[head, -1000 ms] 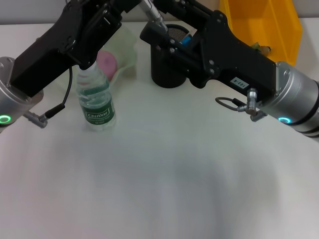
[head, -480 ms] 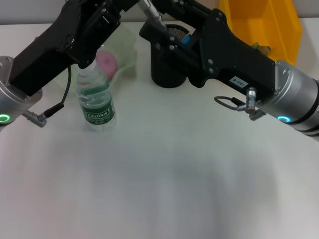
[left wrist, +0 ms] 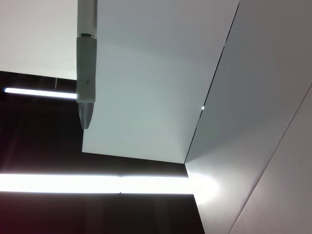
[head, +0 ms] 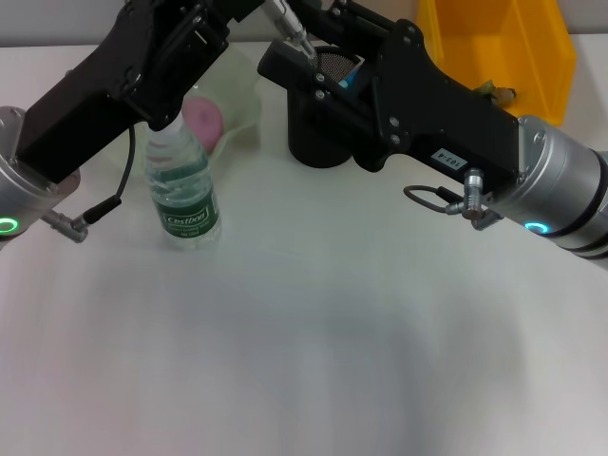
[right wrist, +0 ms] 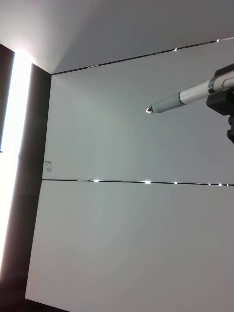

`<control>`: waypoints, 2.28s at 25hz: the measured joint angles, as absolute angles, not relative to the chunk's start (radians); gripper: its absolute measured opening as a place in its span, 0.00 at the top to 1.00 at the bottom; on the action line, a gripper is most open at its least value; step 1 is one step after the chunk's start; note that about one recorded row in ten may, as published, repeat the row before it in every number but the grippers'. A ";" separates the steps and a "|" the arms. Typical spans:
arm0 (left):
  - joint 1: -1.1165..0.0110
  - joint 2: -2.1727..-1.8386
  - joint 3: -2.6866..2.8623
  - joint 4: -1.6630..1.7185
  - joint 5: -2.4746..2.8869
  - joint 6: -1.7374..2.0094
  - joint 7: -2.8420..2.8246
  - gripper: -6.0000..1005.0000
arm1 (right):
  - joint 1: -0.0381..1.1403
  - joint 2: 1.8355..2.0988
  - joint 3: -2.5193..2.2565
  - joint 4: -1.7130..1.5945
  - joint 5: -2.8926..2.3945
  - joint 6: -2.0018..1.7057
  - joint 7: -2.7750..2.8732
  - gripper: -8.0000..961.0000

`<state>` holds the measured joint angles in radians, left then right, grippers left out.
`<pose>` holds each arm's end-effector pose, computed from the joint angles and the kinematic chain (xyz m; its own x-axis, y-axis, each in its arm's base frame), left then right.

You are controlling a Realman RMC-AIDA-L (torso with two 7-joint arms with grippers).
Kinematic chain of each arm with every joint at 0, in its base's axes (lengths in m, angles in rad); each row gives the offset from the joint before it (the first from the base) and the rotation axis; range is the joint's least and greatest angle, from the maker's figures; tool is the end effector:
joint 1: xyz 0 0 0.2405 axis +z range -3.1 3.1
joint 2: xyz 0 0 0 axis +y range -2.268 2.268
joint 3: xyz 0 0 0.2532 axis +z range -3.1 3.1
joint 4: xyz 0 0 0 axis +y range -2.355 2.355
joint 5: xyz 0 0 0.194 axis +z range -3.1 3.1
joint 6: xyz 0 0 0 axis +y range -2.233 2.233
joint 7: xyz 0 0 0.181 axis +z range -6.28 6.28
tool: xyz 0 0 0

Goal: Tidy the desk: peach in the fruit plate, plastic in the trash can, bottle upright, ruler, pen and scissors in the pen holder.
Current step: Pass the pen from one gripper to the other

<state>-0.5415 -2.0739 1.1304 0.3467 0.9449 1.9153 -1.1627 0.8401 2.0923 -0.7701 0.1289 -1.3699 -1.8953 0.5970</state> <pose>-0.1362 0.2973 0.0170 0.1946 0.0880 0.9769 0.2480 -0.9680 0.0378 0.0939 0.3027 -0.0464 0.2953 0.1076 -0.9493 -0.1450 -0.9771 -0.1558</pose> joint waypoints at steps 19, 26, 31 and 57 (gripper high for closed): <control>-0.542 -2.077 1.130 0.347 0.947 1.916 -1.163 0.71 | 0.837 2.092 -0.770 0.127 -1.370 -1.902 0.594 0.65; -0.541 -2.077 1.130 0.341 0.948 1.916 -1.163 0.70 | 0.836 2.092 -0.770 0.127 -1.370 -1.903 0.594 0.69; -0.542 -2.077 1.130 0.341 0.949 1.916 -1.165 0.70 | 0.836 2.092 -0.770 0.127 -1.370 -1.904 0.594 0.71; -0.544 -2.075 1.131 0.340 0.947 1.916 -1.163 0.69 | 0.841 2.092 -0.770 0.122 -1.362 -1.896 0.593 0.79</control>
<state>-0.5438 -2.0754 1.1305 0.3404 0.9473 1.9157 -1.1627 0.8406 2.0923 -0.7700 0.1221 -1.3623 -1.8960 0.5935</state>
